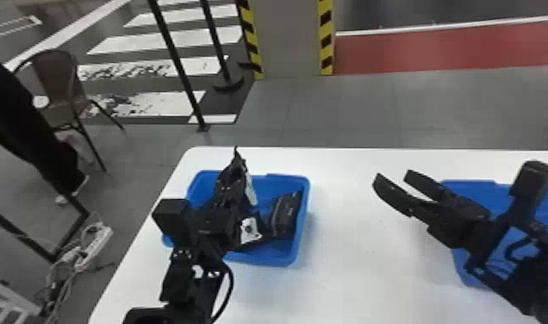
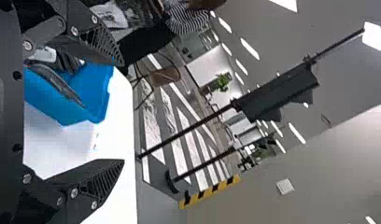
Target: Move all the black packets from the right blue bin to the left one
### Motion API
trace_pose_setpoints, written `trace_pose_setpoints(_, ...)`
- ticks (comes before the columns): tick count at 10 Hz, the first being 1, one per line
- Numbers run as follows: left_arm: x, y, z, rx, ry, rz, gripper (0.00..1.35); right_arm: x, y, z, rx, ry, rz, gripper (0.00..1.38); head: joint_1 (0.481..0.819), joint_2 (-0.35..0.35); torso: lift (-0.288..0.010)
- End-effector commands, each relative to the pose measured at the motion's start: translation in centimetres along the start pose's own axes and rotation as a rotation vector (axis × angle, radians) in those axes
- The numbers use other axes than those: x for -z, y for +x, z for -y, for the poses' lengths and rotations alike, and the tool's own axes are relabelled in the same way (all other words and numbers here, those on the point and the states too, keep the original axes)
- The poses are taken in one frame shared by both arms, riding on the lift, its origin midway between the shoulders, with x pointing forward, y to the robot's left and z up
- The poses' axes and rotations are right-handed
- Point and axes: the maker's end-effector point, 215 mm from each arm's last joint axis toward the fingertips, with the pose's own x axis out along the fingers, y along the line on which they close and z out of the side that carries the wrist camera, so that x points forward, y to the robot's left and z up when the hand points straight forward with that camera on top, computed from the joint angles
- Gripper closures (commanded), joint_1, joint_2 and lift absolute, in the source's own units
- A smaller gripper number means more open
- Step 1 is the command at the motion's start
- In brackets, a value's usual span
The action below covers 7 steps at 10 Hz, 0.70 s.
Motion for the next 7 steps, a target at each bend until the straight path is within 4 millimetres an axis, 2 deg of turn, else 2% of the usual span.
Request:
trace_pose_setpoints(1, 4.4, 0.1, 0.0, -0.005, -0.056, -0.069, 0.86, -1.4, -1.7, 2.1, 0.050, -0.022, 0.021, 0.16, 0.695, 0.235, -0.110)
trace_pose_setpoints(2, 5.8, 0.1, 0.9, 0.010, -0.111, -0.091, 0.38, -1.6, -2.1, 2.8, 0.065, -0.019, 0.027, 0.14, 0.695, 0.223, -0.110)
trace_pose_setpoints(3, 5.1, 0.2, 1.3, 0.019, -0.115, -0.064, 0.08, -1.6, -2.2, 3.1, 0.069, -0.022, 0.030, 0.10, 0.695, 0.197, -0.110)
trace_pose_setpoints(5, 0.7, 0.5, 2.1, 0.031, -0.145, 0.079, 0.16, -2.4, -2.9, 4.0, 0.095, -0.077, 0.060, 0.08, 0.695, 0.167, -0.110)
trace_pose_setpoints(6, -2.2, 0.2, 2.8, 0.044, -0.144, 0.174, 0.17, -3.2, -4.0, 4.2, 0.113, -0.126, 0.091, 0.08, 0.695, 0.161, -0.110)
trace_pose_setpoints(7, -4.3, -0.3, 3.5, 0.062, -0.138, 0.244, 0.17, -4.4, -6.0, 4.8, 0.166, -0.201, 0.115, 0.08, 0.695, 0.146, -0.110)
